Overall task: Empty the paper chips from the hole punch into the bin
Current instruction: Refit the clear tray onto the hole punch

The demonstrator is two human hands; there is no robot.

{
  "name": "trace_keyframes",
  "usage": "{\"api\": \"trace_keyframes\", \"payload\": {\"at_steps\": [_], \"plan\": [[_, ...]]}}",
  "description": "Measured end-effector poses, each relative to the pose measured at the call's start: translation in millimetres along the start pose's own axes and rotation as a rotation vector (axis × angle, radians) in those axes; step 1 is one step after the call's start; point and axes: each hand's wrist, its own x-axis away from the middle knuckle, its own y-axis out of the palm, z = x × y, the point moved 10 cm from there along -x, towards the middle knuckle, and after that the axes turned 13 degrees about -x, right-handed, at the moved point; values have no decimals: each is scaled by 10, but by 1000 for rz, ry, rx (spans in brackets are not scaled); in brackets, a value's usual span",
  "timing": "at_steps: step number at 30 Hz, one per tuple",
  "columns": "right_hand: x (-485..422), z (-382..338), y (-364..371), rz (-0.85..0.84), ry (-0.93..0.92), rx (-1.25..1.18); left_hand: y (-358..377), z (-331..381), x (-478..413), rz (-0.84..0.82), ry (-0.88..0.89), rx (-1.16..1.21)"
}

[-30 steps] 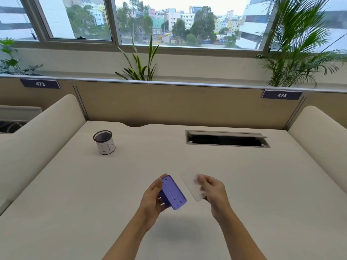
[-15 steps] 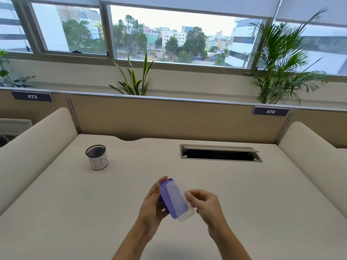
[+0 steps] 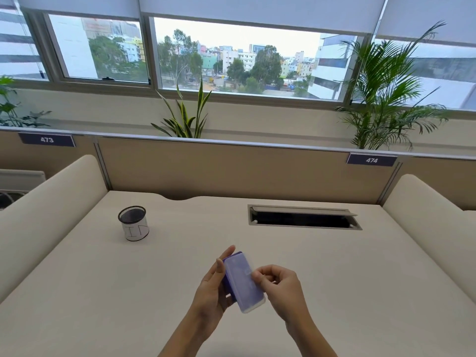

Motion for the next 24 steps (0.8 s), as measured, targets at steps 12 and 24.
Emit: {"api": "trace_keyframes", "payload": {"at_steps": [12,24], "plan": [[74,-167,44,-53,-124,-29,-20,26,15,-20,-21,-61],[180,-346,63,-15,-244,-67,-11,30,40,-25,-1,-33]]}}
